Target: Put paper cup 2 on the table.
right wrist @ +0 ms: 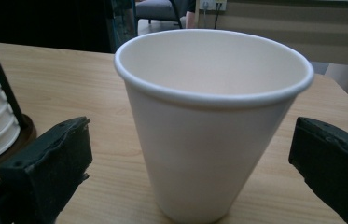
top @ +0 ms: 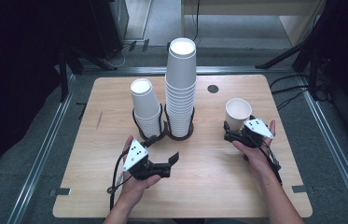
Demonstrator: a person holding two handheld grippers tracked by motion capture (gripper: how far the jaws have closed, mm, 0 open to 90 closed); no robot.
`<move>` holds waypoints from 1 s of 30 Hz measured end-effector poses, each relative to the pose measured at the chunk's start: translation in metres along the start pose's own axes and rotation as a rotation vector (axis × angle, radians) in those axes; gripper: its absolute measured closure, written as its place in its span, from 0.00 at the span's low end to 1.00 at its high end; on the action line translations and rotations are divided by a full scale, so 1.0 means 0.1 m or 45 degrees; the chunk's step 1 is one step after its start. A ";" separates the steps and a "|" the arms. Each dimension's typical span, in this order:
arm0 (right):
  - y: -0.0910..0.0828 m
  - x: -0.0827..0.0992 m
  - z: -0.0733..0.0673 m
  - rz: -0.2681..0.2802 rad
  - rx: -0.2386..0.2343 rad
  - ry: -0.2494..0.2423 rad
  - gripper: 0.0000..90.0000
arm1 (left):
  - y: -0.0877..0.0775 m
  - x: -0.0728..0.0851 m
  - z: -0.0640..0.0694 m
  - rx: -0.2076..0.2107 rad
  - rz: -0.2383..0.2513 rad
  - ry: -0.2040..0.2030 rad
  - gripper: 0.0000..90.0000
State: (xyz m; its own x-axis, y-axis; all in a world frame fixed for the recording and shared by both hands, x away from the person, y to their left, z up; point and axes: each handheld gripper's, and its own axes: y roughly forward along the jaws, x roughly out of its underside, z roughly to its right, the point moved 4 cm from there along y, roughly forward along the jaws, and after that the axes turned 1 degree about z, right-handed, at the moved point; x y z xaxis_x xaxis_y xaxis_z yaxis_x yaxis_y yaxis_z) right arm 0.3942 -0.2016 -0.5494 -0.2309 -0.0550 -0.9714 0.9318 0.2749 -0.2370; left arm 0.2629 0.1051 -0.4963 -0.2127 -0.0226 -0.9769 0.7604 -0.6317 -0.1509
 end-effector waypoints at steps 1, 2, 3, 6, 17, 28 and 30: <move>-0.05 0.01 0.00 -0.006 -0.002 -0.010 0.00 | 0.00 -0.01 -0.01 -0.007 0.002 0.000 0.01; -0.05 0.01 0.00 -0.006 -0.002 -0.010 0.00 | 0.00 -0.01 -0.01 -0.007 0.002 0.000 0.01; -0.10 0.02 0.00 -0.010 -0.012 -0.009 0.00 | 0.01 -0.02 -0.01 -0.012 0.004 -0.001 0.01; -0.19 0.03 -0.01 -0.009 -0.027 -0.006 0.00 | 0.02 -0.07 -0.02 -0.036 0.010 0.007 0.01; -0.57 -0.07 -0.08 0.033 -0.076 -0.044 0.00 | 0.20 -0.20 -0.02 -0.064 0.016 0.007 0.01; -0.83 -0.56 -0.17 0.135 -0.146 -0.024 0.00 | 0.34 -0.43 -0.05 -0.115 0.050 0.003 0.01; -0.86 -0.65 -0.21 0.139 -0.160 -0.026 0.00 | 0.35 -0.45 -0.06 -0.125 0.053 0.006 0.01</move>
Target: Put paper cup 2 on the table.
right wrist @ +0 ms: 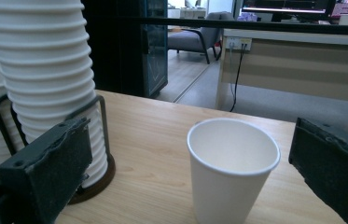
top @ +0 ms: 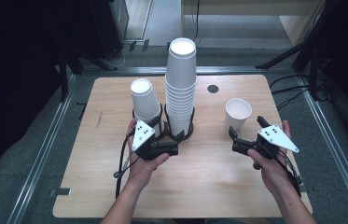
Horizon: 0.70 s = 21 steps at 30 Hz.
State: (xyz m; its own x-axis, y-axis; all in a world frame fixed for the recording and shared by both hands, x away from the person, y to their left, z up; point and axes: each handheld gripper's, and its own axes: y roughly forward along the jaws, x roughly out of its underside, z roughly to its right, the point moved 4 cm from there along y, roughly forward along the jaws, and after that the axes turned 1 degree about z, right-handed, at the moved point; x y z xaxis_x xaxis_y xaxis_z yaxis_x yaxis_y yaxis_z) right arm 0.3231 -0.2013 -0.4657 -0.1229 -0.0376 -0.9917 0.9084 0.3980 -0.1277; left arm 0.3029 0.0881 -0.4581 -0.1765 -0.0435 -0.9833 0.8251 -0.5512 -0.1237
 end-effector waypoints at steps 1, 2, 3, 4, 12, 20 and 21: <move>-0.01 -0.10 -0.03 0.007 -0.005 -0.002 0.00 | 0.02 -0.02 0.00 -0.009 0.003 0.000 0.01; -0.01 -0.10 -0.03 0.007 -0.005 -0.002 0.00 | 0.02 -0.02 0.00 -0.009 0.003 0.000 0.01; -0.01 -0.21 -0.06 0.019 -0.025 0.021 0.00 | 0.04 -0.04 -0.01 -0.028 0.001 0.002 0.01; 0.00 -0.24 -0.07 0.023 -0.029 0.029 0.00 | 0.05 -0.04 -0.01 -0.035 0.001 -0.002 0.01; 0.05 -0.56 -0.17 0.069 -0.054 0.047 0.00 | 0.14 -0.11 -0.04 -0.072 0.010 0.002 0.01; 0.15 -0.81 -0.33 0.081 -0.103 0.027 0.00 | 0.28 -0.15 -0.02 -0.091 0.011 0.000 0.01; 0.15 -0.81 -0.33 0.081 -0.103 0.027 0.00 | 0.28 -0.15 -0.02 -0.091 0.011 0.000 0.01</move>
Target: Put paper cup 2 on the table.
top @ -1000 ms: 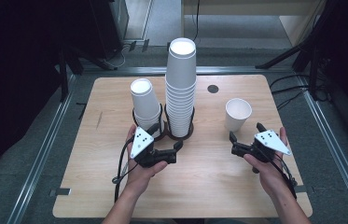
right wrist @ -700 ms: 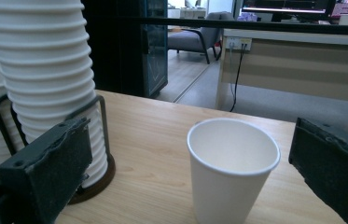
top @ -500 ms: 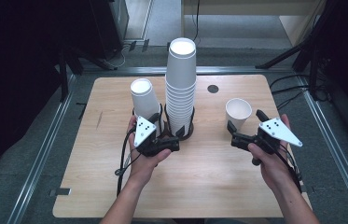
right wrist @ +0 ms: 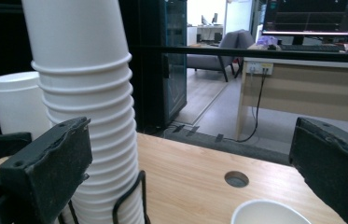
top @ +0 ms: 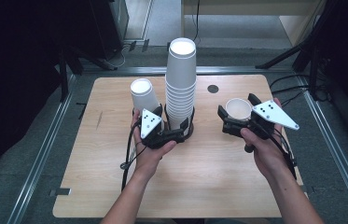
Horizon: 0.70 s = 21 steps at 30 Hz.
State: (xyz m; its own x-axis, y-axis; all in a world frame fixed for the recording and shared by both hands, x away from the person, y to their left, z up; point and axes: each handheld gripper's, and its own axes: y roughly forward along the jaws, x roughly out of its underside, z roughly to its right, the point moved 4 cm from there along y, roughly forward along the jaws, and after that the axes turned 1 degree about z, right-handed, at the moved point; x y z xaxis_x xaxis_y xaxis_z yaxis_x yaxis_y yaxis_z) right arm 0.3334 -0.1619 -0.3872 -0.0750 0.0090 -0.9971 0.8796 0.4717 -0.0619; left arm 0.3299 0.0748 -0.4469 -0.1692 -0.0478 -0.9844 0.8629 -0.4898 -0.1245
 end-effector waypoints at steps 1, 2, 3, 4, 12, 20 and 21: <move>0.02 -0.02 -0.02 0.002 -0.005 -0.003 0.00 | 0.01 -0.01 0.00 -0.003 -0.001 0.007 0.01; 0.03 -0.05 -0.04 0.001 -0.009 -0.008 0.00 | 0.02 -0.01 0.01 -0.009 0.001 0.004 0.01; 0.05 -0.07 -0.07 0.007 -0.016 -0.010 0.00 | 0.03 -0.02 0.01 -0.011 0.003 0.003 0.01; 0.08 -0.12 -0.10 0.014 -0.028 -0.007 0.00 | 0.05 -0.03 0.00 -0.022 0.005 0.011 0.01; 0.19 -0.26 -0.23 0.031 -0.079 0.000 0.00 | 0.12 -0.09 -0.02 -0.063 0.037 0.024 0.01; 0.31 -0.37 -0.33 0.043 -0.118 -0.003 0.00 | 0.21 -0.12 -0.04 -0.093 0.068 0.046 0.01; 0.32 -0.38 -0.35 0.042 -0.121 -0.004 0.00 | 0.21 -0.12 -0.04 -0.093 0.068 0.046 0.01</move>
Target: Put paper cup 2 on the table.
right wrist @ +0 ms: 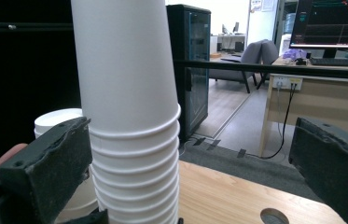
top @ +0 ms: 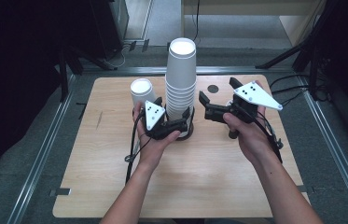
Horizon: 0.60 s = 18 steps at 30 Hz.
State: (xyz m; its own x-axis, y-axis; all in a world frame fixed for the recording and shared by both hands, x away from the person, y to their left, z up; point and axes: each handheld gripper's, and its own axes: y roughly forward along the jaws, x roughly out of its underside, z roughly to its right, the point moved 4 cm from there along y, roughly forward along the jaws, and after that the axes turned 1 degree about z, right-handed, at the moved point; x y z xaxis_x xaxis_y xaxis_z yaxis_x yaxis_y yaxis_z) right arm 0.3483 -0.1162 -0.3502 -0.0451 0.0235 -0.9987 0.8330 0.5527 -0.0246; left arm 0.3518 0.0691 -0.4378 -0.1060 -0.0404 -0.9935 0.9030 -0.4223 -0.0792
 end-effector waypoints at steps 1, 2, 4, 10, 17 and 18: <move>0.03 -0.01 -0.02 0.002 -0.007 -0.001 0.00 | 0.03 0.00 0.00 -0.008 0.013 0.002 0.01; 0.03 -0.01 -0.02 0.002 -0.007 -0.001 0.00 | 0.03 0.00 0.00 -0.008 0.013 0.002 0.01; 0.07 -0.04 -0.04 0.007 -0.025 0.002 0.00 | 0.06 0.00 0.01 -0.013 0.021 0.006 0.01; 0.25 -0.06 -0.12 -0.007 -0.067 -0.014 0.00 | 0.15 -0.01 0.02 -0.028 0.035 0.023 0.01; 0.41 -0.09 -0.18 -0.008 -0.127 -0.013 0.00 | 0.22 0.00 0.03 -0.043 0.038 0.030 0.01; 0.44 -0.10 -0.19 -0.017 -0.129 -0.010 0.00 | 0.23 0.00 0.02 -0.052 0.044 0.032 0.01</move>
State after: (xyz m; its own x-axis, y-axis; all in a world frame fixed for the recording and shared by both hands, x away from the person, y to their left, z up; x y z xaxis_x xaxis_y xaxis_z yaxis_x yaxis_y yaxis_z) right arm 0.3748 -0.0768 -0.3410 -0.0516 0.0093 -0.9986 0.7724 0.6342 -0.0340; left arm 0.3718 0.0575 -0.4394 -0.0646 -0.0317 -0.9974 0.9222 -0.3839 -0.0475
